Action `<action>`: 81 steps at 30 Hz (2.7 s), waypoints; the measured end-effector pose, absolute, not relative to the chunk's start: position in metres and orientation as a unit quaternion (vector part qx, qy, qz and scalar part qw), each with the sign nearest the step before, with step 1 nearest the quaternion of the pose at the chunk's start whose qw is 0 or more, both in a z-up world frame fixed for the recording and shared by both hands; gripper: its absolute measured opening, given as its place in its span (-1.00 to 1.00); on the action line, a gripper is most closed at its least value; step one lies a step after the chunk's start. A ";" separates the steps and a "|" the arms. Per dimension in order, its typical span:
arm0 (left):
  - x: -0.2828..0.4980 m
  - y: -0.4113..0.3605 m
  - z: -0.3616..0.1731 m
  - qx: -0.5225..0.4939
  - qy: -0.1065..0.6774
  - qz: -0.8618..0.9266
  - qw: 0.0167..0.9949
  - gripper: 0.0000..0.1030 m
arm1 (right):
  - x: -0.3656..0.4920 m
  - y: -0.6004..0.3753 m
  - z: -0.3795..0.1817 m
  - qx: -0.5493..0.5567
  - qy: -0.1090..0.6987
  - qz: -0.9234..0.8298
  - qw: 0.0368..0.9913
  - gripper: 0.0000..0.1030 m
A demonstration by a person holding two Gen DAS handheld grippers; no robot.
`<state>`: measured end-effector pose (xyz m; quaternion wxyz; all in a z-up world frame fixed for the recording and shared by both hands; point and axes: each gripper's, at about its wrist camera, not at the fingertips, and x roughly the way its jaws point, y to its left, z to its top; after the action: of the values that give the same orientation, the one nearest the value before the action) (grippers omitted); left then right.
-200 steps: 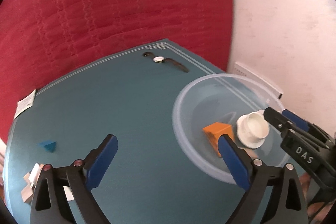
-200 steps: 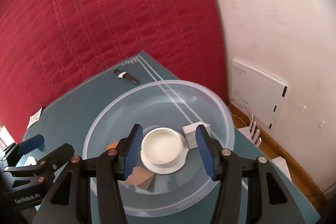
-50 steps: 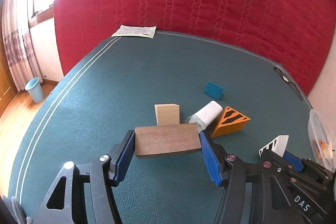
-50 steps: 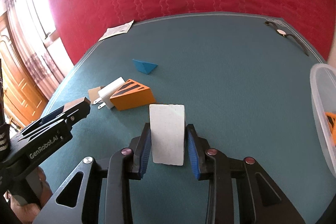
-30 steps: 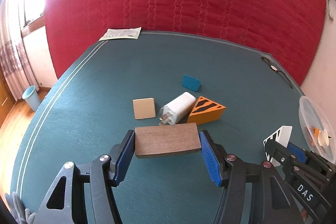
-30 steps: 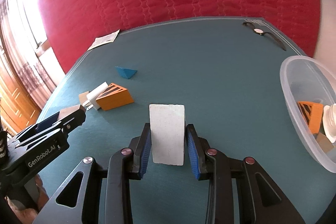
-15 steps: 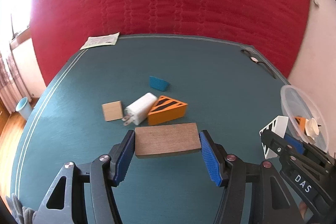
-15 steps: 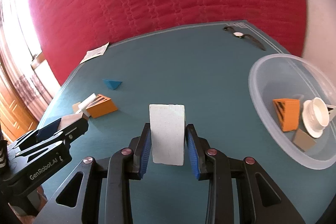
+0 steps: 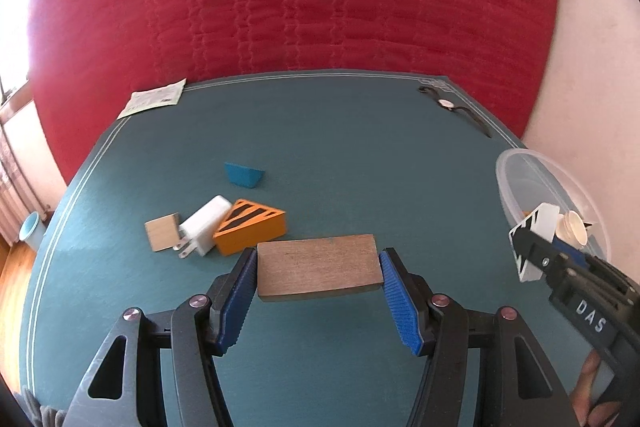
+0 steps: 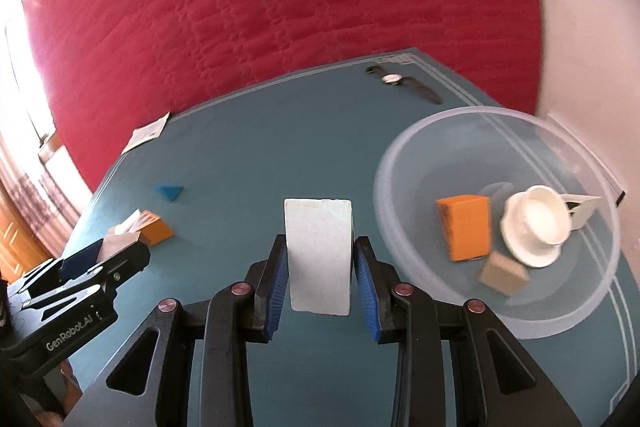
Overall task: Organize rigid objects
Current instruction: 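Carry the white striped block to the bowl with right tool while left tool carries the plank, then open right tool to drop the white block while left tool releases the plank into the bowl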
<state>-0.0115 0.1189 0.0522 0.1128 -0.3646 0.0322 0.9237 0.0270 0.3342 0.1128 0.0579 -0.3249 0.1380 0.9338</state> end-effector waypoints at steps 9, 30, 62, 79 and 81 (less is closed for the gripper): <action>-0.010 0.138 0.049 -0.370 0.045 0.919 0.131 0.24 | 0.035 0.368 0.113 -0.317 0.162 0.930 0.088 -0.35; -0.005 0.191 0.048 -0.374 0.083 0.906 0.180 0.24 | 0.050 0.430 0.119 -0.289 0.173 0.928 0.157 -0.35; 0.005 0.282 0.060 -0.356 0.118 0.881 0.288 0.24 | 0.080 0.472 0.102 -0.275 0.185 0.919 0.215 -0.33; -0.012 0.319 0.052 -0.363 0.100 0.858 0.350 0.37 | 0.087 0.478 0.099 -0.255 0.201 0.916 0.235 -0.32; -0.015 0.317 0.050 -0.365 0.096 0.861 0.342 0.55 | 0.088 0.480 0.099 -0.253 0.206 0.915 0.236 -0.32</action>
<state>-0.0152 0.3167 0.0503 0.3423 -0.3647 0.0956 0.8606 0.0878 0.4803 0.0991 0.2358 -0.2531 0.2057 0.9154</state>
